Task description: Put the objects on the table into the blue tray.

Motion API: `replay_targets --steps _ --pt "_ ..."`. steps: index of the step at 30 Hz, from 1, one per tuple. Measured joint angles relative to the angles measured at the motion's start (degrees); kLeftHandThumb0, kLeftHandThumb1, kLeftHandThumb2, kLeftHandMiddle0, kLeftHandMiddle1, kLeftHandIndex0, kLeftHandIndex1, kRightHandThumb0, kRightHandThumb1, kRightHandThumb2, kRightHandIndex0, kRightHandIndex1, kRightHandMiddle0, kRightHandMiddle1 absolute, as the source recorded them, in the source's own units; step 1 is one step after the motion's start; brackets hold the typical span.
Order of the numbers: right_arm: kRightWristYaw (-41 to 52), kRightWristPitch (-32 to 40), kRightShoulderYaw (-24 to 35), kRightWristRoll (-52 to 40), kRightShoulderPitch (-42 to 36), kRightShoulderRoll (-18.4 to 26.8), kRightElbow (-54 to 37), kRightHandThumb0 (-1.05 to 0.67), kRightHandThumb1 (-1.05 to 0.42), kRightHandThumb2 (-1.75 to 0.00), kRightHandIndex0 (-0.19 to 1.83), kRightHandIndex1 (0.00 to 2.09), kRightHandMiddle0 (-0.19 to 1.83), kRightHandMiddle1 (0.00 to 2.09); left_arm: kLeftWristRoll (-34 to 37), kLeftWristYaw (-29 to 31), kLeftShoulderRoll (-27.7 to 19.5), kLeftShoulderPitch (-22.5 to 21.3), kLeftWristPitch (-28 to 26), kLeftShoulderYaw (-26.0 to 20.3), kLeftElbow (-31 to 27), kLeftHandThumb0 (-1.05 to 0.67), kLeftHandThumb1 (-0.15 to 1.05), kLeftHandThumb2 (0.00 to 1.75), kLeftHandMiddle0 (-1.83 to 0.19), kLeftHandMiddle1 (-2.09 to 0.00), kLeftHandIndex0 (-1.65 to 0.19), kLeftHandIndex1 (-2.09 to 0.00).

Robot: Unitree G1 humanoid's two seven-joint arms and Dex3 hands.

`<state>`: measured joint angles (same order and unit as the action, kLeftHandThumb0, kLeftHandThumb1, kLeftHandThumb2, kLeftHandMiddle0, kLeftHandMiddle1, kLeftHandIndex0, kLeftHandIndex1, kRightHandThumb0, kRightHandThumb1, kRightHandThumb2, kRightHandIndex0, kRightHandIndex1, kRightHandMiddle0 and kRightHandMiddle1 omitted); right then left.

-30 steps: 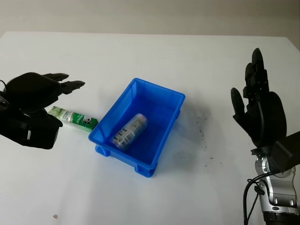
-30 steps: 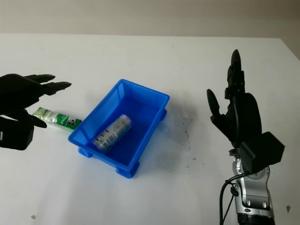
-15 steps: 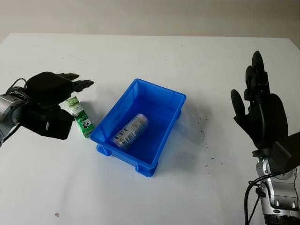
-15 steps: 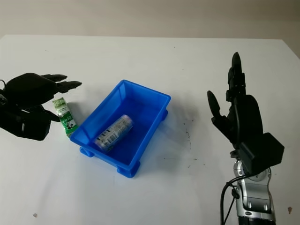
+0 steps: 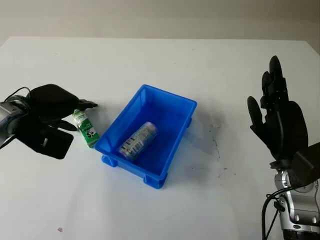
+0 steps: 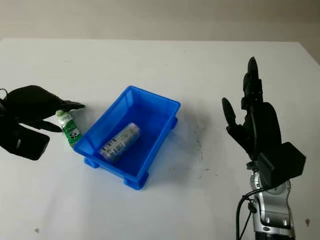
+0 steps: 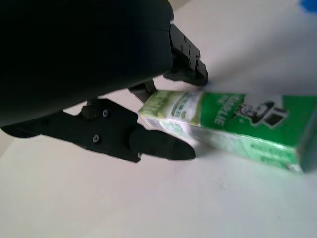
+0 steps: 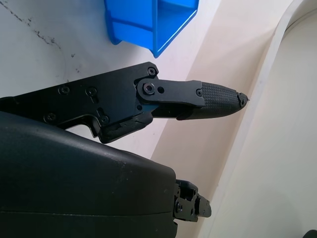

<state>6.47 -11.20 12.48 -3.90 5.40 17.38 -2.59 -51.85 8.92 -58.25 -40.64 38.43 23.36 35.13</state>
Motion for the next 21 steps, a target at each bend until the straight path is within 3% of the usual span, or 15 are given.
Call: replay_targets --steps 1,4,6,7,8,11,15,21 --pt "0.00 0.02 0.07 0.00 0.00 0.00 0.00 -0.71 -1.05 -0.43 -0.13 0.05 -0.10 0.06 -1.82 -2.02 -0.57 0.65 0.83 0.30 -1.25 -0.54 0.95 0.06 -0.07 -2.06 -0.08 -1.73" --pt "0.01 0.03 0.08 0.09 0.04 0.00 0.00 -0.70 -1.05 -0.43 -0.13 0.06 -0.10 0.06 -5.28 -6.48 -1.60 2.39 2.35 0.69 -3.46 -0.54 1.03 0.08 -0.24 -2.09 -0.16 -1.79" --pt "0.01 0.10 0.07 0.16 0.08 0.00 0.00 -0.70 -1.05 -0.43 -0.13 0.05 -0.10 0.06 -6.76 -8.43 -2.20 3.37 2.65 0.71 -4.50 -0.55 1.04 0.18 -0.49 -2.09 -0.22 -1.99" --pt "0.01 0.29 0.07 0.17 0.11 0.00 0.00 -0.70 -1.05 -0.43 -0.13 0.05 -0.10 0.05 -7.51 -9.23 -2.46 3.96 2.64 0.70 -5.08 -0.55 1.05 0.27 -0.65 -2.09 -0.35 -2.04" --pt "0.07 0.54 0.08 0.14 0.13 0.00 0.00 -0.69 -1.05 -0.43 -0.14 0.05 -0.11 0.05 -8.33 -9.82 -2.67 4.51 2.53 0.69 -5.73 -0.56 1.05 0.34 -0.78 -2.09 -0.46 -2.07" --pt "0.25 0.71 0.05 0.07 0.22 0.00 0.00 -0.69 -1.05 -0.42 -0.14 0.05 -0.11 0.05 -10.90 -11.33 -3.54 5.88 1.32 0.66 -7.95 -0.56 1.05 0.37 -0.96 -2.09 -0.53 -2.09" --pt "0.16 0.97 0.05 0.43 0.34 0.00 0.00 -0.69 -1.05 -0.42 -0.15 0.05 -0.12 0.05 -14.19 -13.06 -4.49 8.17 -1.35 0.59 -10.45 -0.57 1.05 0.35 -1.06 -2.09 -0.51 -2.09" --pt "0.13 1.76 0.05 0.62 0.49 0.00 0.00 -0.68 -1.05 -0.42 -0.14 0.05 -0.11 0.05 -12.68 -10.71 -4.75 11.62 -5.17 -0.98 -12.34 -0.56 1.05 0.33 -0.95 -2.09 -0.39 -2.09"
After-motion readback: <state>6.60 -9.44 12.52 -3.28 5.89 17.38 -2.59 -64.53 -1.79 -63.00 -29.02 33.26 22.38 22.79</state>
